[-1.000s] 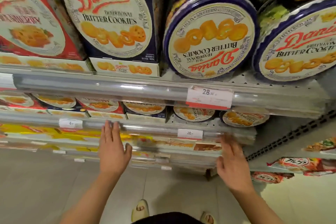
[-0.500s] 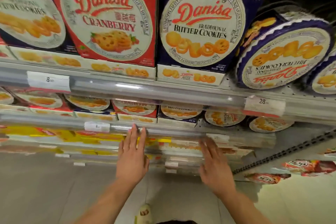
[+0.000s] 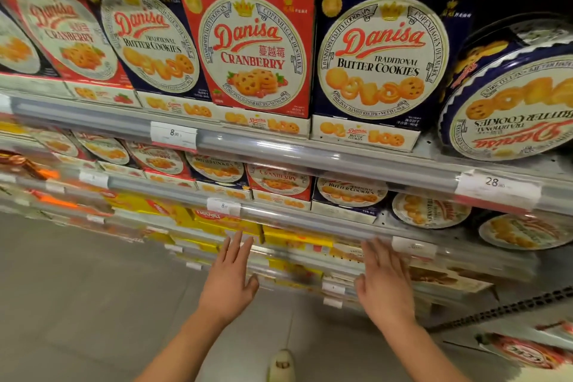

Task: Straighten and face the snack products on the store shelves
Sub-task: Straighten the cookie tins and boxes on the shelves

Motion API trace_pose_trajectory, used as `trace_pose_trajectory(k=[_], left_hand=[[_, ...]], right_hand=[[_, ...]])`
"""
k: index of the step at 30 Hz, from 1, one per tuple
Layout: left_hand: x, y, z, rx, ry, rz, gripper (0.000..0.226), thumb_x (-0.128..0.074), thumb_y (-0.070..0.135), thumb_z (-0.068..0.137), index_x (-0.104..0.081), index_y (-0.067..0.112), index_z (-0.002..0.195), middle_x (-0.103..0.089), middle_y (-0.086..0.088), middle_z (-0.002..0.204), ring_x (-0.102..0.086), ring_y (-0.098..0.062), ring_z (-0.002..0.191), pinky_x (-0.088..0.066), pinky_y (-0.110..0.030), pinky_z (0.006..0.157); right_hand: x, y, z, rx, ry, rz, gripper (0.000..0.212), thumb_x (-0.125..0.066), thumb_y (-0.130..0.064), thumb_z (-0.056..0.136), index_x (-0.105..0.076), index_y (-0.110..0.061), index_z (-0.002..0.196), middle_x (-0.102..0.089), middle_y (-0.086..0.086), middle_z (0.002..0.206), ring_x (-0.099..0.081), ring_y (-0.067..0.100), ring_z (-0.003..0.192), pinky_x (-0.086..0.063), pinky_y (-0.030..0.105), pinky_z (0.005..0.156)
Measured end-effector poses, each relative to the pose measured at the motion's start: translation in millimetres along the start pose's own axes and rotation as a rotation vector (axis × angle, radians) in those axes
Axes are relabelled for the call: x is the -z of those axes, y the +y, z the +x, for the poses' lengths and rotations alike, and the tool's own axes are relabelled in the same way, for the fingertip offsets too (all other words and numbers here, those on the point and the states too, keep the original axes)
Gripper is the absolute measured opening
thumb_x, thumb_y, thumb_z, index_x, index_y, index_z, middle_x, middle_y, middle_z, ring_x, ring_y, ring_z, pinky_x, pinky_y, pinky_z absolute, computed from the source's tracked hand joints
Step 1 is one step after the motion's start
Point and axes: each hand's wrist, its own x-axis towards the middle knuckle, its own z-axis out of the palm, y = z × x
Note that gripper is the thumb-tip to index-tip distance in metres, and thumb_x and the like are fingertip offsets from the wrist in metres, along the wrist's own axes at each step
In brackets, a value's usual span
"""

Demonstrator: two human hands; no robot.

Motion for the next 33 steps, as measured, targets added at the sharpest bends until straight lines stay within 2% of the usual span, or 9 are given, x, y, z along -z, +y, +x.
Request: trace_pose_trajectory(k=[3,6,8,11,15,21,26,31,33], left_hand=[[11,-17,-14,0.039,0.026,0.01,0.079,-0.057,0.038,0.095,-0.016,0.026,0.161,-0.001,0.003,0.17,-0.001,-0.027,0.157,-0.024,-0.046,0.124],[16,-38,-14,0.082,0.054,0.001,0.078,-0.062,0.033,0.093,-0.024,0.022,0.16,-0.016,-0.002,0.169,-0.011,-0.03,0.156,-0.026,-0.046,0.122],[19,-51,-6,0.103,0.097,-0.023,0.076,-0.061,0.034,0.091,-0.03,0.018,0.159,-0.026,-0.007,0.166,-0.019,-0.033,0.154,-0.028,-0.048,0.121],[21,-64,13,0.097,0.133,-0.04,0.076,-0.063,0.034,0.089,-0.035,0.013,0.156,-0.033,-0.012,0.163,-0.025,-0.036,0.151,-0.029,-0.049,0.12],[31,-89,39,-0.022,0.119,0.041,0.084,-0.059,0.042,0.085,-0.028,0.016,0.159,-0.02,-0.008,0.168,-0.017,-0.035,0.155,-0.028,-0.05,0.123],[42,-146,66,-0.199,-0.006,0.17,0.108,-0.061,0.048,0.087,0.018,0.028,0.159,0.032,0.001,0.165,0.025,-0.034,0.152,-0.01,-0.053,0.126],[37,-171,73,-0.277,0.015,0.187,0.118,-0.071,0.046,0.081,0.013,0.024,0.161,0.03,-0.001,0.166,0.018,-0.039,0.153,-0.014,-0.059,0.123],[52,-165,73,-0.277,-0.029,0.33,0.111,-0.055,0.056,0.093,0.032,0.019,0.152,0.043,-0.005,0.158,0.04,-0.039,0.144,0.009,-0.059,0.123],[52,-165,74,-0.295,-0.01,0.288,0.111,-0.058,0.054,0.091,0.024,0.019,0.155,0.034,-0.006,0.163,0.037,-0.038,0.146,0.009,-0.058,0.123]], right_hand=[[1,-4,-5,-0.006,0.025,0.006,0.078,-0.064,-0.03,0.089,-0.031,-0.018,0.158,-0.022,0.008,0.167,-0.016,0.029,0.156,-0.021,0.053,0.122],[3,-11,-7,-0.033,0.005,0.095,0.08,-0.055,-0.034,0.096,-0.01,-0.023,0.162,-0.002,0.004,0.171,0.002,0.025,0.157,-0.004,0.045,0.121],[11,-18,-10,-0.022,-0.021,0.17,0.082,-0.053,-0.036,0.098,-0.003,-0.025,0.162,-0.003,0.002,0.17,-0.001,0.024,0.157,-0.01,0.043,0.125],[29,-34,-12,0.047,0.015,0.202,0.079,-0.058,-0.032,0.096,-0.013,-0.023,0.161,-0.014,0.003,0.168,-0.013,0.023,0.156,-0.021,0.037,0.122],[56,-77,-2,0.053,0.207,0.196,0.08,-0.069,-0.027,0.091,-0.026,-0.022,0.158,-0.024,0.006,0.166,-0.025,0.03,0.152,-0.03,0.044,0.118],[88,-178,12,0.033,0.424,0.045,0.083,-0.071,-0.023,0.088,-0.027,-0.012,0.157,-0.031,0.013,0.159,-0.025,0.033,0.149,-0.026,0.051,0.122],[102,-218,28,-0.01,0.481,-0.098,0.074,-0.073,-0.024,0.081,-0.041,-0.006,0.146,-0.047,0.015,0.14,-0.041,0.036,0.133,-0.033,0.054,0.117],[118,-241,44,-0.123,0.439,-0.241,0.063,-0.074,-0.029,0.081,-0.049,-0.006,0.134,-0.056,0.015,0.129,-0.051,0.037,0.121,-0.041,0.058,0.108],[122,-247,48,-0.146,0.419,-0.262,0.058,-0.074,-0.029,0.081,-0.053,-0.007,0.13,-0.06,0.015,0.124,-0.055,0.038,0.117,-0.044,0.058,0.106]])
